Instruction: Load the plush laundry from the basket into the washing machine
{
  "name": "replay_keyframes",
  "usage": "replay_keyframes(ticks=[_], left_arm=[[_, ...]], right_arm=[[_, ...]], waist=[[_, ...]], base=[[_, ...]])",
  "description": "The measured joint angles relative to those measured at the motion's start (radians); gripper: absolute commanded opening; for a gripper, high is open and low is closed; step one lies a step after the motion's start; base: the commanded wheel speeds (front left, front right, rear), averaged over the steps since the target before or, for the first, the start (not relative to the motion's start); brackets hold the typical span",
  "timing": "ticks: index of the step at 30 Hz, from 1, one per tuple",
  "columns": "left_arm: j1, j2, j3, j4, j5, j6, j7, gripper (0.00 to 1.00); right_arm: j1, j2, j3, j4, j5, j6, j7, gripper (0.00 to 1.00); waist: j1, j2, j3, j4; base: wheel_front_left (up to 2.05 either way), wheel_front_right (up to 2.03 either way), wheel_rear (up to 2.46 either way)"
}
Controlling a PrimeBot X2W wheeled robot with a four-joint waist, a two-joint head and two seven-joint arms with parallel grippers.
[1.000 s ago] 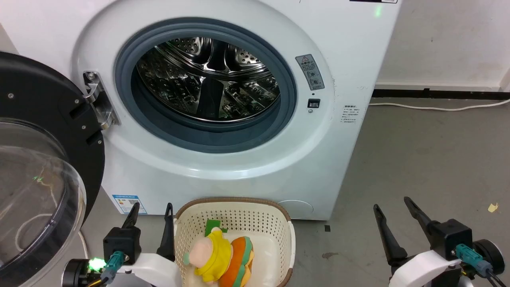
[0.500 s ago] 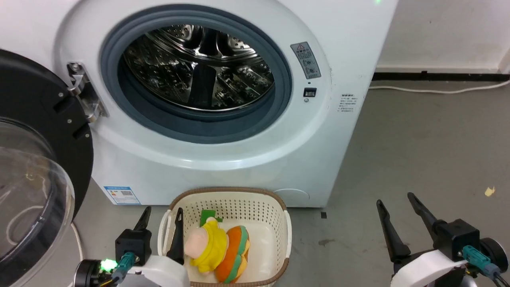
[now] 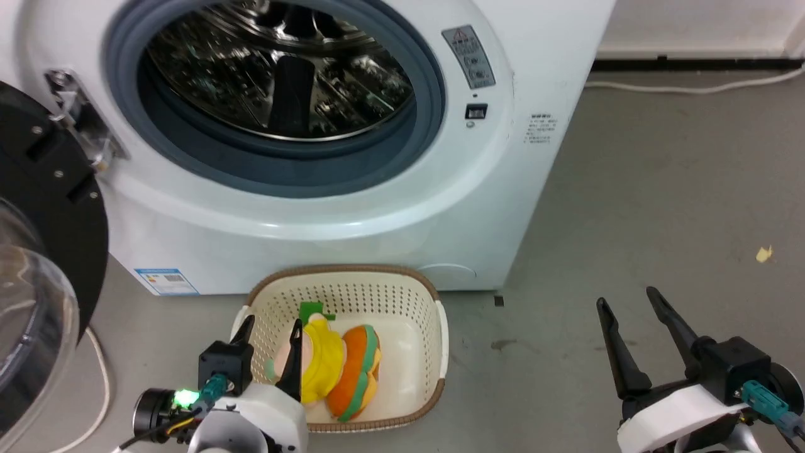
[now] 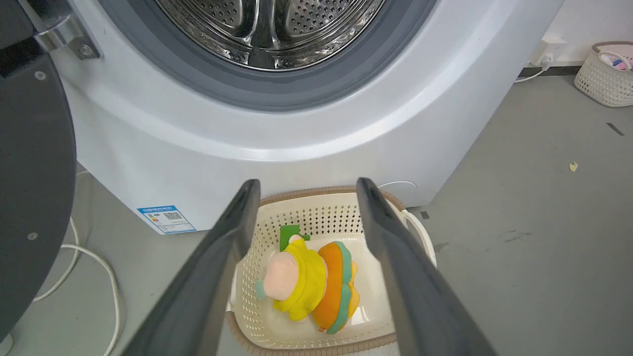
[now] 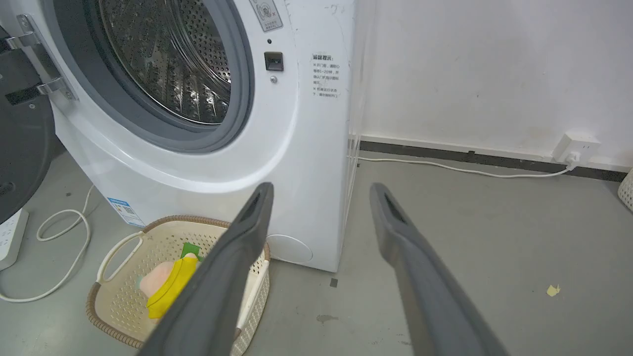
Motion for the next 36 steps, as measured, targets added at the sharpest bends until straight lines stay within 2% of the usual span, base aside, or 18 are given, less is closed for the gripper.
replay_keyframes(ticks=[22,27,31,36], left_arm=[[-0.185,0.070,-0.027,0.293,-0.067,-0.027,0.064,1.00],[-0.229,0.095,-0.040,0.358,-0.078,-0.034,0.079,1.00],[-0.258,0.144,-0.088,0.407,-0.039,-0.030,0.085,1.00],[-0.291,0.166,-0.089,0.470,-0.059,-0.024,0.097,1.00]], right_arm=[[-0.044,0.000,0.021,-0.011,0.067,0.000,-0.044,1.00],[-0.060,0.000,0.021,-0.015,0.085,0.000,-0.056,1.00],[-0.070,0.000,0.032,-0.014,0.105,0.000,-0.062,1.00],[-0.083,0.000,0.037,-0.014,0.135,0.000,-0.074,1.00]], waist=[[0.0000,0.0000,0.175,-0.071],[0.0000,0.0000,0.218,-0.089],[0.0000,0.0000,0.251,-0.107],[0.0000,0.0000,0.291,-0.134]], base=[[0.00,0.00,0.00],[0.00,0.00,0.00],[0.00,0.00,0.00],[0.00,0.00,0.00]])
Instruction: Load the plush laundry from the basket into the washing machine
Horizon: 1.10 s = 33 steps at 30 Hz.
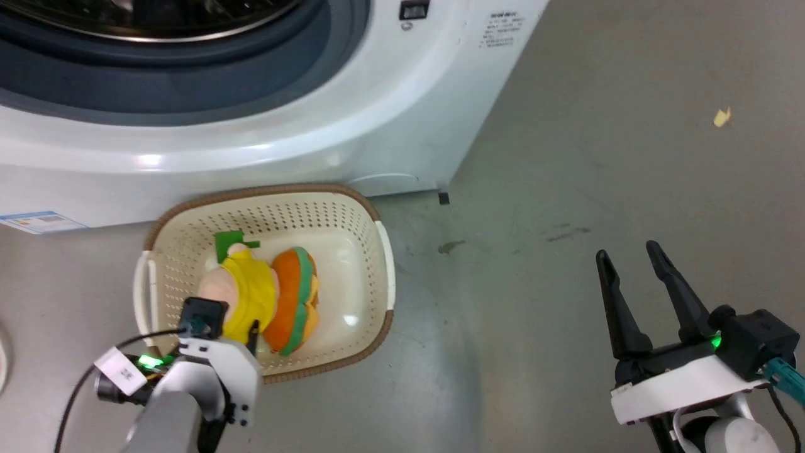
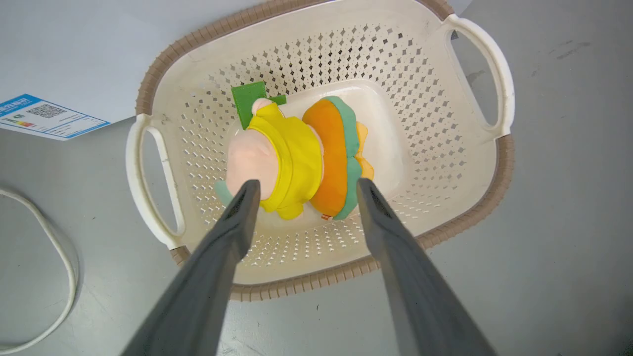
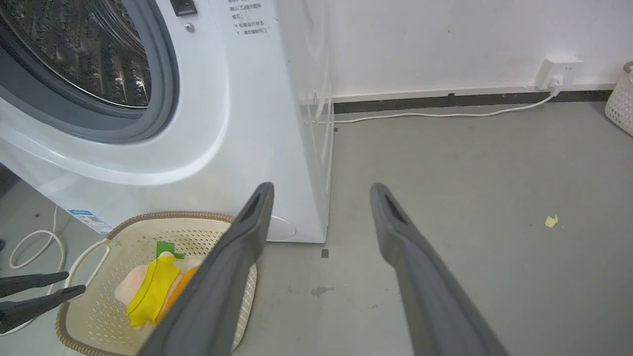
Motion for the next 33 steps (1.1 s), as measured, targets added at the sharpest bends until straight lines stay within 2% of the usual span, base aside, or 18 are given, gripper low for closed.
replay_keyframes(ticks=[14,25,33], left_arm=[[-0.118,0.093,-0.030,0.143,-0.026,0.004,0.051,1.00],[-0.253,0.166,-0.075,0.229,-0.029,-0.010,0.112,1.00],[-0.328,0.240,-0.118,0.287,-0.028,-0.009,0.152,1.00]], right_arm=[[-0.032,0.000,0.040,0.015,0.095,0.000,-0.027,1.00],[-0.074,0.000,0.053,0.026,0.178,0.000,-0.053,1.00],[-0.082,0.000,0.075,0.028,0.239,0.000,-0.068,1.00]], waist=[[0.0000,0.0000,0.129,-0.067],[-0.0001,0.0000,0.238,-0.123],[-0.0001,0.0000,0.314,-0.174]], base=[[0.00,0.00,0.00],[0.00,0.00,0.00],[0.00,0.00,0.00]])
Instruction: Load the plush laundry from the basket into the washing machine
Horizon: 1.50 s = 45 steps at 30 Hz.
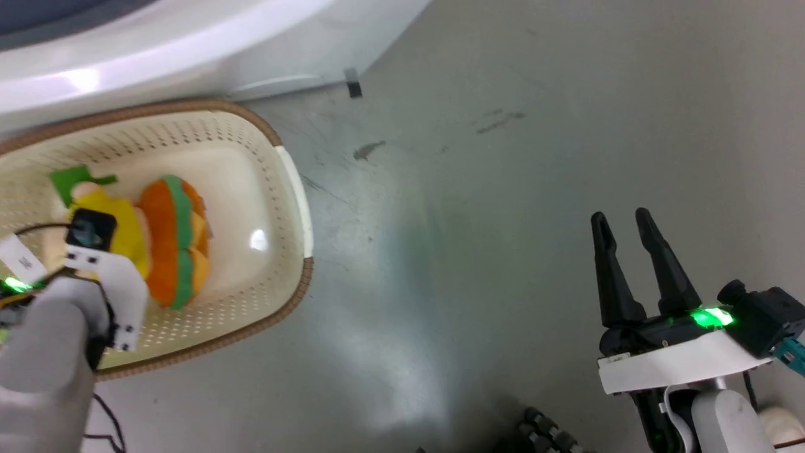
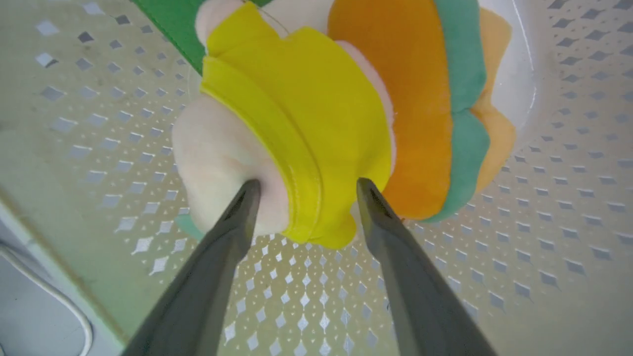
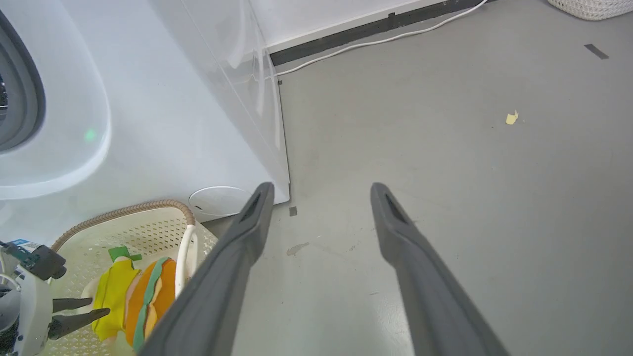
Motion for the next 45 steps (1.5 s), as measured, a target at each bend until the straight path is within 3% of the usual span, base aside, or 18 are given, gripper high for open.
replay_keyframes(ticks=[11,12,13,14,21,26,33,45], left_arm=[[-0.109,0.065,-0.062,0.050,0.008,0.015,0.047,1.00],[-0.115,0.071,-0.067,0.055,0.006,0.013,0.049,0.80],[-0.120,0.075,-0.070,0.061,0.003,0.013,0.054,0.16],[-0.126,0.078,-0.073,0.067,-0.001,0.012,0.056,0.00],[-0.136,0.079,-0.091,0.109,-0.041,0.008,0.046,0.00],[-0.110,0.031,-0.097,0.126,-0.067,0.008,-0.002,0.00],[-0.015,-0.077,-0.099,0.148,-0.113,-0.002,-0.137,0.00],[0.151,-0.195,-0.104,0.143,-0.160,-0.021,-0.426,0.00]], right_arm=[[-0.028,0.000,0.006,0.002,0.062,0.000,-0.022,1.00],[-0.030,0.000,0.007,0.003,0.067,0.000,-0.024,1.00],[-0.033,0.000,0.007,0.004,0.072,0.000,-0.026,1.00],[-0.035,0.000,0.009,0.005,0.074,0.000,-0.028,1.00],[-0.046,0.000,0.012,0.023,0.090,0.000,-0.041,1.00],[-0.047,0.000,-0.019,0.025,0.063,0.000,-0.046,1.00],[-0.004,0.000,-0.071,0.035,-0.021,0.000,-0.046,1.00],[0.105,0.000,-0.120,0.041,-0.133,0.000,-0.046,1.00]], waist=[[0.0000,0.0000,0.118,-0.050],[0.0000,0.0000,0.127,-0.054],[0.0000,0.0000,0.136,-0.057],[0.0000,0.0000,0.143,-0.061],[0.0000,0.0000,0.152,-0.076],[0.0000,0.0000,0.094,-0.055],[0.0000,0.0001,-0.049,-0.011],[-0.0003,0.0000,-0.342,0.094]], base=[[0.00,0.00,0.00],[0.00,0.00,0.00],[0.00,0.00,0.00],[0.00,0.00,0.00],[0.00,0.00,0.00],[0.00,0.00,0.00],[0.00,0.00,0.00],[0.00,0.00,0.00]])
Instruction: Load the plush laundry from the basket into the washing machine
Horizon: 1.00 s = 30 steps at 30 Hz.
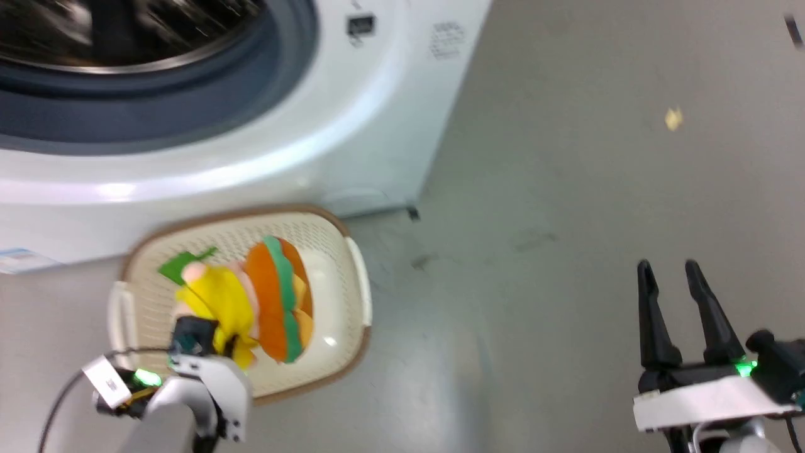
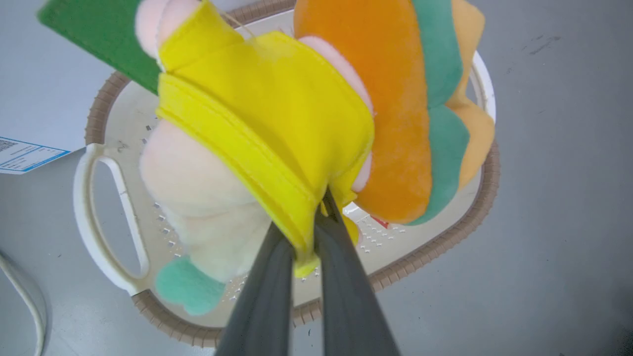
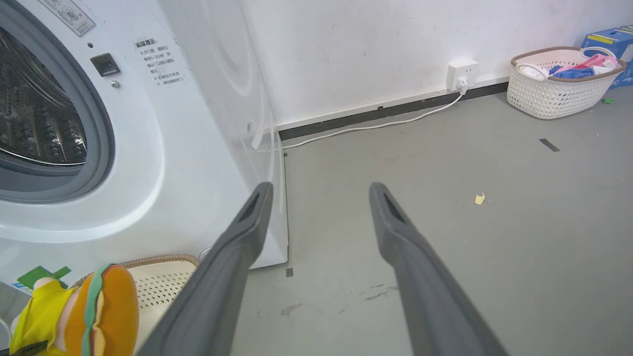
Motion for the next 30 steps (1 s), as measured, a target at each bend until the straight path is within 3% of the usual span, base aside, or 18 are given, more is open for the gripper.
replay_keyframes(ticks=[7,18,20,23,30], left_arm=[[0.122,-0.044,0.009,-0.127,-0.016,0.015,-0.034,0.00],[0.382,-0.043,0.107,-0.625,0.024,0.109,-0.038,0.00],[0.409,-0.045,0.145,-0.768,0.050,0.136,-0.038,0.00],[0.412,-0.048,0.179,-0.872,0.065,0.144,-0.038,0.00],[0.290,-0.009,0.242,-0.943,0.072,0.136,-0.037,0.00]], right_arm=[[0.070,0.000,-0.014,0.007,-0.039,0.000,0.000,1.00],[0.115,0.000,-0.016,0.011,-0.054,0.000,0.000,1.00],[0.115,0.000,-0.011,0.004,-0.053,0.000,0.000,1.00],[0.115,0.000,-0.007,0.000,-0.053,0.000,0.000,1.00],[0.082,0.000,0.010,-0.012,-0.053,0.000,0.000,1.00]], waist=[[0.0000,0.0000,-0.136,0.087],[0.0000,0.0000,-0.288,0.189],[0.0000,0.0000,-0.290,0.196],[0.0004,0.0000,-0.268,0.190],[0.0004,0.0000,-0.170,0.160]], base=[[0.00,0.00,0.00],[0.00,0.00,0.00],[0.00,0.00,0.00],[0.00,0.00,0.00],[0.00,0.00,0.00]])
